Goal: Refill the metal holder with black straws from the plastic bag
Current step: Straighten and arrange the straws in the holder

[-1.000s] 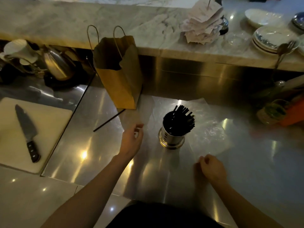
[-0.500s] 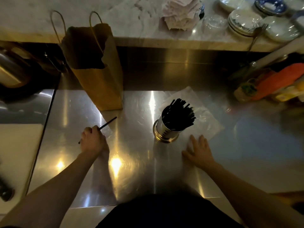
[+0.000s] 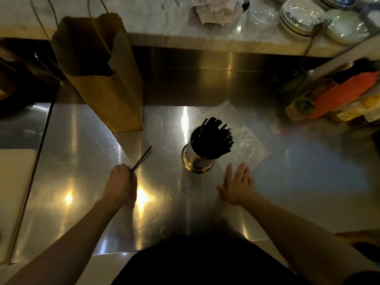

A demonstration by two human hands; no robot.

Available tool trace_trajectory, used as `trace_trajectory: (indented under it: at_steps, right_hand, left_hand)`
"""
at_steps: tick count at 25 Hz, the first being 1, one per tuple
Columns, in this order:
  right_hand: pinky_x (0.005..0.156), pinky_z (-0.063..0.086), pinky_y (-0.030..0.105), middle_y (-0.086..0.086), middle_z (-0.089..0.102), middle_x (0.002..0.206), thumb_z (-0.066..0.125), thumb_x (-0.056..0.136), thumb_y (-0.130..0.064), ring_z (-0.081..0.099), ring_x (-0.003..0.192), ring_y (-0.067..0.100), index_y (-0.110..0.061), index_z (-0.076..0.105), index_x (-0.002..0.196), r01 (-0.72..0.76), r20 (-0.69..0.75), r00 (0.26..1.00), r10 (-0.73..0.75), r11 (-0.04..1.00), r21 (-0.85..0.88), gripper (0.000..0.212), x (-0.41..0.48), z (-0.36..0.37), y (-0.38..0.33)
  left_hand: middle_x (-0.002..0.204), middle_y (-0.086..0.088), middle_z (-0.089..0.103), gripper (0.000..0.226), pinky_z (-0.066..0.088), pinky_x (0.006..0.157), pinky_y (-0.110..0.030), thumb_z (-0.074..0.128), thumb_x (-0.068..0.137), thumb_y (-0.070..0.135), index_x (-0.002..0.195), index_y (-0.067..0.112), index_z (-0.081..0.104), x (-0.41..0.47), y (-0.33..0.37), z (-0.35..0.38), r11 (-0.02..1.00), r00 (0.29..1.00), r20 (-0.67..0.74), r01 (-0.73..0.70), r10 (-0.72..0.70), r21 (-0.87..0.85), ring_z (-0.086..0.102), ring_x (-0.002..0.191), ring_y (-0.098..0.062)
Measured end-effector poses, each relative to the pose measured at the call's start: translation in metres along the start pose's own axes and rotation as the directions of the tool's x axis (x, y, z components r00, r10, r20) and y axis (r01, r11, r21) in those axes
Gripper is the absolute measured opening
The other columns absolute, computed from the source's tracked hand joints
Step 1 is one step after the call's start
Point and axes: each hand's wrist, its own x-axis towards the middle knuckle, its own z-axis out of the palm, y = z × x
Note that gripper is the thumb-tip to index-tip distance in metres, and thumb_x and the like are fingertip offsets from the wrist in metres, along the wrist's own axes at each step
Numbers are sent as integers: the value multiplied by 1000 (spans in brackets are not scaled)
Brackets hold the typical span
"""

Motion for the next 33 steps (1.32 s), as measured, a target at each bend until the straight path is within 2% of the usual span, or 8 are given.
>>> trace_trajectory:
  at_steps: [4,7,14,17,20,24,29,33]
  right_hand:
    - [116,-4,59,25,-36,150,33,94,-64,-27,140,46,-23,-29,146,11,-12,1000,-11,1000,4,91,-2,0,-1]
    - [117,-4,59,26,-37,149,32,94,-63,-28,140,46,-23,-30,146,10,0,1000,-10,1000,19,90,-3,-1,-2]
    - [116,-5,59,27,-37,148,31,97,-59,-28,139,48,-19,-26,148,52,-15,999,-51,998,31,87,-8,-7,-2]
    - [115,-6,59,27,-38,148,31,96,-59,-29,139,47,-19,-27,148,67,-16,998,-67,997,49,87,-8,-6,1]
    - [115,-5,58,27,-36,149,28,96,-61,-27,140,47,-20,-26,148,83,-64,995,-79,995,52,86,-8,-3,4]
    - [116,7,58,32,-22,154,28,94,-63,-13,143,52,-16,-18,151,72,-112,991,-75,997,-27,87,-3,1,4]
    - [107,29,53,28,23,150,45,87,-62,30,133,47,-16,18,147,85,-152,984,-92,995,-51,80,-1,-30,5]
    - [112,30,50,15,22,156,62,79,-63,26,141,37,-23,16,151,277,-197,952,-235,934,226,95,-3,-70,8]
  left_hand:
    - [94,-4,62,10,40,69,-17,53,97,6,105,10,59,-21,74,-42,909,986,-169,-61,-11,-412,57,82,-14]
    - [108,1,63,23,43,79,-10,56,97,10,119,10,60,-32,136,-77,817,932,-346,-281,107,-504,60,94,-11]
    - [96,18,63,12,51,84,-12,62,94,14,104,21,58,-34,226,-113,644,831,-554,-455,58,-616,64,92,3]
    - [94,11,64,16,51,81,-14,64,92,11,103,21,58,-25,235,-99,661,833,-540,-474,122,-582,65,90,-1]
    - [92,8,64,9,47,76,-19,66,90,16,99,16,65,-15,231,-75,808,889,-413,-387,199,-444,59,85,-7]
    - [104,-3,67,13,30,85,-10,68,88,19,99,12,72,-9,222,-54,887,892,-420,-321,166,-331,50,98,-7]
    - [114,7,52,26,47,89,-24,63,93,28,117,20,65,-8,222,-47,844,915,-402,-242,34,-479,52,105,-10]
    - [116,9,58,35,53,83,-27,62,94,35,127,26,55,-14,222,-55,765,911,-413,-260,-9,-590,59,102,-8]
